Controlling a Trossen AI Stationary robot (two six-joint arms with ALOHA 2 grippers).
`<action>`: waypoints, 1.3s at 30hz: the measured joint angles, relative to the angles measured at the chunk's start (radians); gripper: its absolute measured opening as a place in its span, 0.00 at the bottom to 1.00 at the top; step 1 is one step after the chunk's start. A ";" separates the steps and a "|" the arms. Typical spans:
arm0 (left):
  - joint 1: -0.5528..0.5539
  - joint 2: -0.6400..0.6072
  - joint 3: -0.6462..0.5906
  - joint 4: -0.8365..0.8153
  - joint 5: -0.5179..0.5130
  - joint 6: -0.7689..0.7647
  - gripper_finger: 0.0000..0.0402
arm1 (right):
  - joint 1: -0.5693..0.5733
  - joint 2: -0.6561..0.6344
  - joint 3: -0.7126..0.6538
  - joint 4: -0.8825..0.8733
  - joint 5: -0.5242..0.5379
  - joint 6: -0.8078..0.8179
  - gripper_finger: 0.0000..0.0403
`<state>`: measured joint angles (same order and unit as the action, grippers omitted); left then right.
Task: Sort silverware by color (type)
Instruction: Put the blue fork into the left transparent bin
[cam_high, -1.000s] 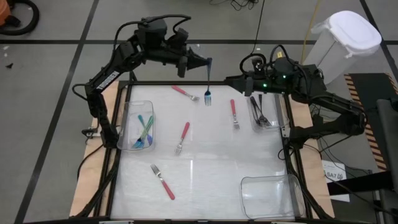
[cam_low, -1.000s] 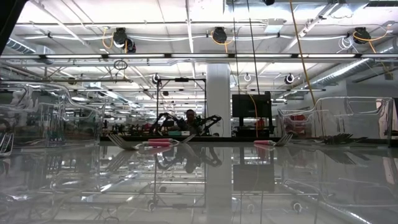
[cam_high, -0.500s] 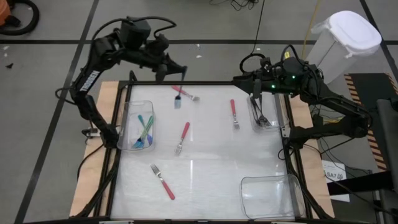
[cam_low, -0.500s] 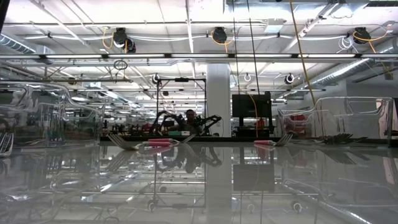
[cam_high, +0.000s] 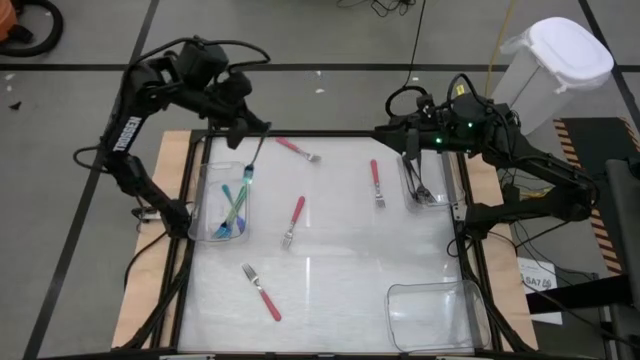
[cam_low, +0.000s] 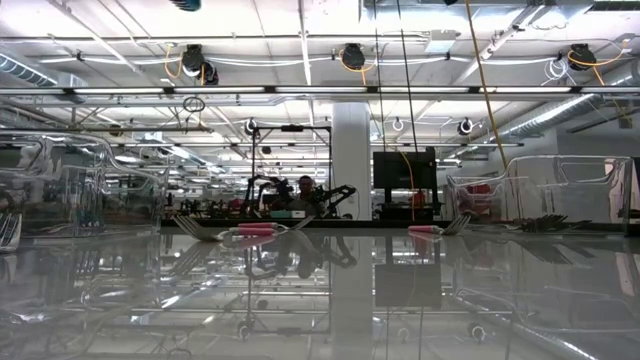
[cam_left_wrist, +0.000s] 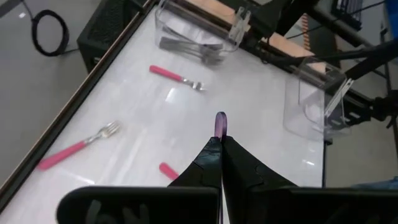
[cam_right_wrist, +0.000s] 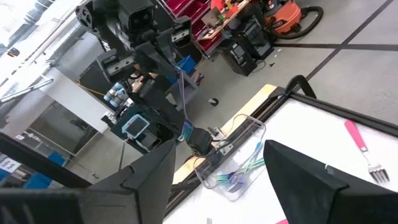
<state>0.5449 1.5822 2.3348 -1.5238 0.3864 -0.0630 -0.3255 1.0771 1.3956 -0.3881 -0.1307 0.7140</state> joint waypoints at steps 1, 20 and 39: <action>0.000 -0.010 0.000 -0.014 -0.010 0.000 0.00 | 0.001 0.000 0.000 0.000 0.000 0.004 0.60; -0.125 -0.455 -0.490 0.140 -0.247 -0.223 0.00 | 0.014 0.000 0.000 0.025 0.028 0.033 0.60; -0.139 -0.901 -1.266 0.551 -0.328 -0.363 0.00 | 0.090 0.016 0.000 0.109 0.087 0.116 0.60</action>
<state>0.4056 0.6814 1.0691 -0.9725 0.0584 -0.4259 -0.2356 1.0927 1.3956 -0.2792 -0.0436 0.8296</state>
